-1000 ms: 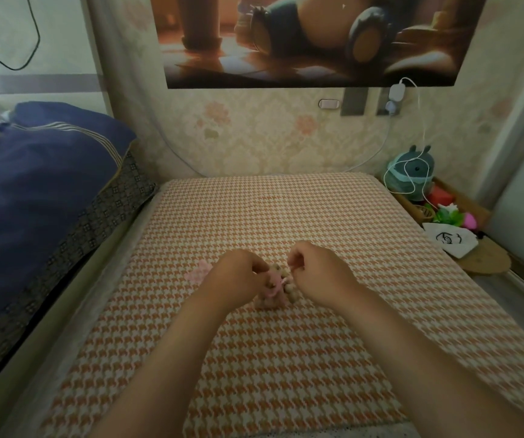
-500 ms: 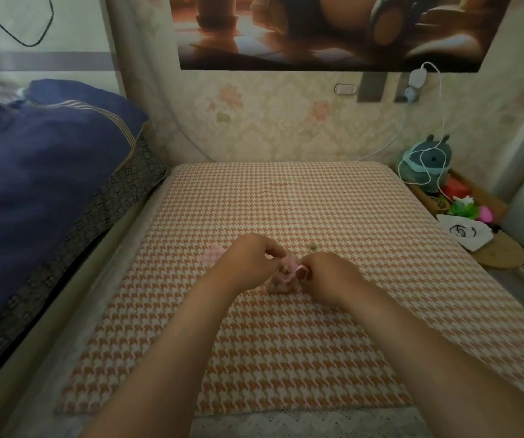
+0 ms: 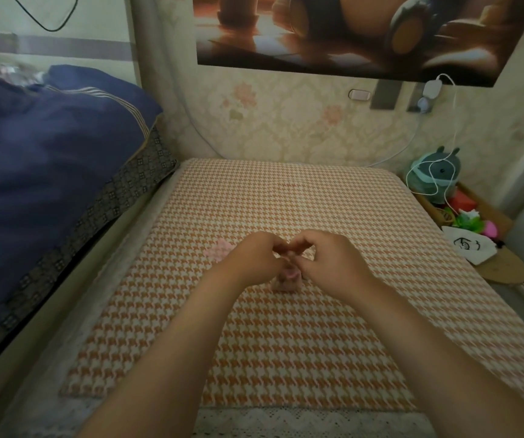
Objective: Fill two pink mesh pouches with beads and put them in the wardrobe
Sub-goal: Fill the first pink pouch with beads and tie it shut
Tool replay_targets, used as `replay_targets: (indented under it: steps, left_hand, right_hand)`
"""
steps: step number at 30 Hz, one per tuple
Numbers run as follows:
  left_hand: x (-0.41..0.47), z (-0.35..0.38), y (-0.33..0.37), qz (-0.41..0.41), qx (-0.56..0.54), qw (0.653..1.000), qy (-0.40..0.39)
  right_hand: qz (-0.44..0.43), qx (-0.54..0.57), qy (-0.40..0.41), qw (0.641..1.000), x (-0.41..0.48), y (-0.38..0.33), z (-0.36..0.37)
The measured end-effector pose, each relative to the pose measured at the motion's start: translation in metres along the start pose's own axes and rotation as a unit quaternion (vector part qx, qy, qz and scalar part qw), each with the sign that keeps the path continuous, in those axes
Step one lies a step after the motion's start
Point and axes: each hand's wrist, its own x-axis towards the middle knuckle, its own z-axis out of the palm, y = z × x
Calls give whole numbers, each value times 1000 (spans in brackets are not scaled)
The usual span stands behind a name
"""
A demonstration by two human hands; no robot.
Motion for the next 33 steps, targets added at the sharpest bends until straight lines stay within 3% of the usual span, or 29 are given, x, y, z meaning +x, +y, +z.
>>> replay_targets:
  steps: [8, 12, 17, 21, 26, 30, 33]
  left_hand:
    - [3, 3, -12, 11, -23, 1000, 7]
    - [5, 2, -16, 16, -33, 999, 4]
    - [3, 2, -18, -4, -119, 993, -24]
    - [1, 14, -23, 1, -76, 995, -71]
    - [9, 24, -25, 33, -53, 998, -23]
    - [9, 24, -25, 38, -55, 997, -24]
    - [8, 24, -25, 41, -47, 998, -14]
  right_hand:
    - [-26, -92, -22, 995, 6, 8, 3]
    - [-12, -114, -80, 990, 5, 13, 4]
    - [-8, -114, -97, 989, 5, 15, 5]
    - [-7, -93, -95, 991, 4, 14, 3]
    - [-28, -88, -90, 992, 5, 18, 4]
    - [-37, -116, -139, 983, 5, 18, 5]
    - [-28, -108, -114, 987, 5, 17, 4]
